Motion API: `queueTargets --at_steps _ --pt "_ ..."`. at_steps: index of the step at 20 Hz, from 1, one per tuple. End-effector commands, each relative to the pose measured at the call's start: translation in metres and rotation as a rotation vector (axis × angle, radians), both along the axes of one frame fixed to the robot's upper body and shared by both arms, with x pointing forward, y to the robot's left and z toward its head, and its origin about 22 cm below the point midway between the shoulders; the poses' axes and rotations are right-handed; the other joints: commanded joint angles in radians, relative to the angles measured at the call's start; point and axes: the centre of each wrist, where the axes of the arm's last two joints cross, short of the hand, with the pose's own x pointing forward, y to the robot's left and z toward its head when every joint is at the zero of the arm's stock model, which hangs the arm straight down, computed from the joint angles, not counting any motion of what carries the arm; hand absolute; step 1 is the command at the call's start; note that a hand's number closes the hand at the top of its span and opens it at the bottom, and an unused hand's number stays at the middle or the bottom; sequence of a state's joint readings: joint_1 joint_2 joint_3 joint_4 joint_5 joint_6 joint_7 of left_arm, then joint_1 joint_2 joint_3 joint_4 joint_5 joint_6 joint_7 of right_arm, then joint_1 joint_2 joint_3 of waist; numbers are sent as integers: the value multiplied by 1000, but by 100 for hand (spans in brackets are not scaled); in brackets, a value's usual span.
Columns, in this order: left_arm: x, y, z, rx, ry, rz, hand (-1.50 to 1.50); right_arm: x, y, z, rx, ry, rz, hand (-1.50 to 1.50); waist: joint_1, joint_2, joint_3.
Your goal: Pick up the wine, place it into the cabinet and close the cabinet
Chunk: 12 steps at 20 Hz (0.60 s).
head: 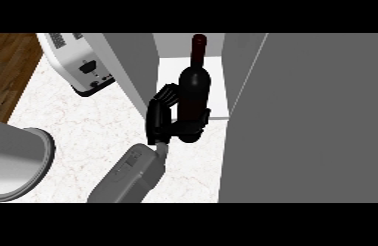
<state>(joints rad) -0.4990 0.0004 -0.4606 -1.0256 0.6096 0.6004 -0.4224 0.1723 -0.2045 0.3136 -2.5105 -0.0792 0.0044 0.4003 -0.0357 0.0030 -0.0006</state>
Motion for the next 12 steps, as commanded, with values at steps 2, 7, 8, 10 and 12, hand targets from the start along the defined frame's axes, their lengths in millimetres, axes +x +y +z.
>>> queueTargets --at_steps 2,7,8,10,12 --pt "8 -2 -3 -44 20 17 150 -35 -13 27 63 -43 61 -150 4 -1 0" --pt "39 11 3 -86 44 33 150 -36 -13 24 84 -43 55 -150 1 0 1" --pt "38 3 3 -68 42 40 150 -39 -9 25 68 -50 58 -150 -7 0 0" --pt "41 6 -2 -71 35 58 150 -33 -9 27 63 -40 62 -150 -1 2 0" --pt "41 3 -5 -68 60 43 150 -36 -11 28 64 -38 68 -150 -7 2 0"
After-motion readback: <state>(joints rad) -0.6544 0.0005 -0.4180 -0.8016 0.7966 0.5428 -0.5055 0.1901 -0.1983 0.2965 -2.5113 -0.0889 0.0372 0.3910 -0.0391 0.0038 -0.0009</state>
